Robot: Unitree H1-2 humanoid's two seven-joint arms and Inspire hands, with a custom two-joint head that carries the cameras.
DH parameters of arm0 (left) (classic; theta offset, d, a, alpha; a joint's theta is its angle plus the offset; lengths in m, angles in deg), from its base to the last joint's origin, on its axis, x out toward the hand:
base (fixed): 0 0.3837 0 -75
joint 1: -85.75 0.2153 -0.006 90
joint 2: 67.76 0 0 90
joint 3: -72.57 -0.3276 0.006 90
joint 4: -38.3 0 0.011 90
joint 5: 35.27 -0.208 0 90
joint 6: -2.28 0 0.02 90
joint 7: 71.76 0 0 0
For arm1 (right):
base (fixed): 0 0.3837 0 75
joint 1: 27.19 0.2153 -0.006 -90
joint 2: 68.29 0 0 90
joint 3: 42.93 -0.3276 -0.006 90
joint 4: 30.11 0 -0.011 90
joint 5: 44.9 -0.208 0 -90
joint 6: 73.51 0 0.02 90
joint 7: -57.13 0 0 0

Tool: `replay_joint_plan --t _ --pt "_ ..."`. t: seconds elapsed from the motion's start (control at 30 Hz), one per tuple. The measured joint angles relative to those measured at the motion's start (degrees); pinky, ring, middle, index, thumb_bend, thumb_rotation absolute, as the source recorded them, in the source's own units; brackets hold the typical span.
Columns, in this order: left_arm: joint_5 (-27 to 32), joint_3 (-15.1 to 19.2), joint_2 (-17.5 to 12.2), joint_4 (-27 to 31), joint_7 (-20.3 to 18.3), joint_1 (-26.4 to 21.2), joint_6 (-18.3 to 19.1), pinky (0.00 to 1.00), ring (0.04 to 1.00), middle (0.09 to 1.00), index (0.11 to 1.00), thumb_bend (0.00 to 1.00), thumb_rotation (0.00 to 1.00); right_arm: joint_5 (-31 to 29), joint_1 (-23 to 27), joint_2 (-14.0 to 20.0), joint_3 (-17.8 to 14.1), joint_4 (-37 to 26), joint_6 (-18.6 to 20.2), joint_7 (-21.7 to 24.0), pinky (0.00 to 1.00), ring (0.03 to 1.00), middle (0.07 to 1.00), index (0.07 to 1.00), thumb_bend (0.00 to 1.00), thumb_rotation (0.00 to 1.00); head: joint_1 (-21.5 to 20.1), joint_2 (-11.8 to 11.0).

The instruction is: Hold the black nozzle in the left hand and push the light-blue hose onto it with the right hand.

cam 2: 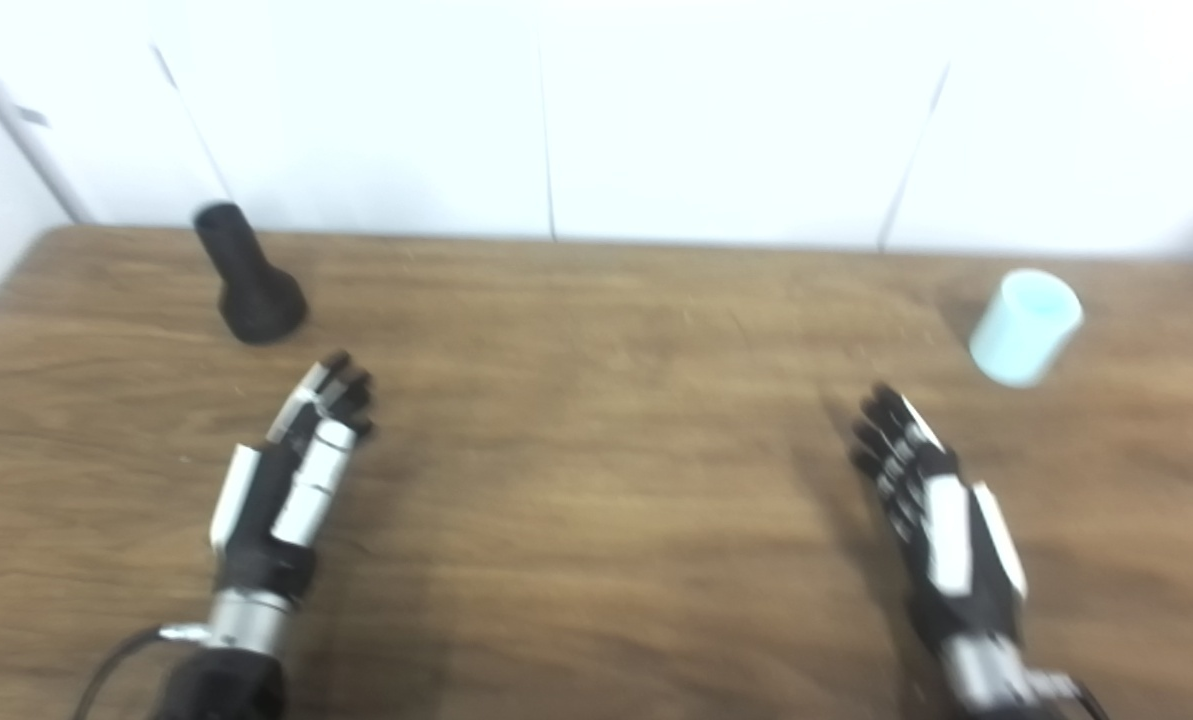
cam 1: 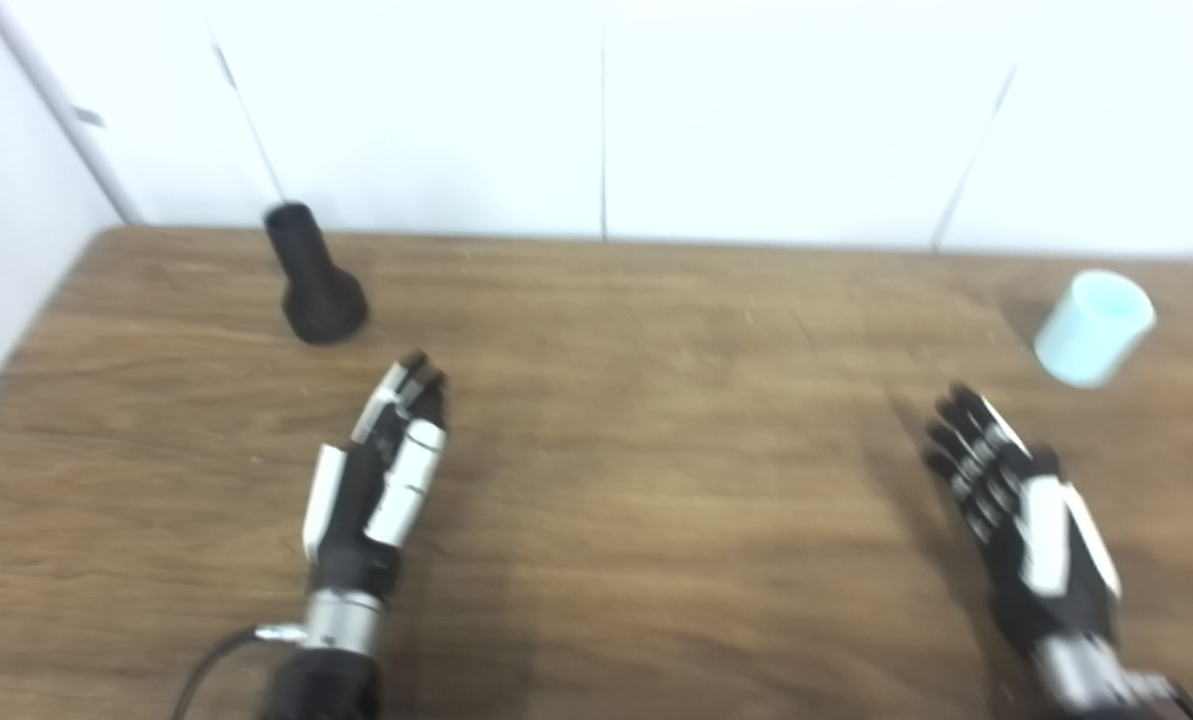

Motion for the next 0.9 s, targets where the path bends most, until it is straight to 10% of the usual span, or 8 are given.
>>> replay_joint_plan --t 0.53,0.9 --pt "-0.4 -2.6 0.5 -3.4 1.8 0.0 -4.0 0.88 0.894 0.888 0.875 0.34 0.73 -2.3 2.1 2.6 -2.2 4.8 -3.6 2.2 0.9 0.928 0.924 0.917 0.56 1.0 3.7 -3.7" --pt "-9.5 0.7 0.5 5.5 6.3 -0.6 4.1 0.72 0.78 0.785 0.845 0.66 0.16 -3.1 3.0 4.0 -2.1 6.8 -4.1 3.7 0.91 0.941 0.936 0.932 0.56 1.0 4.9 -4.0"
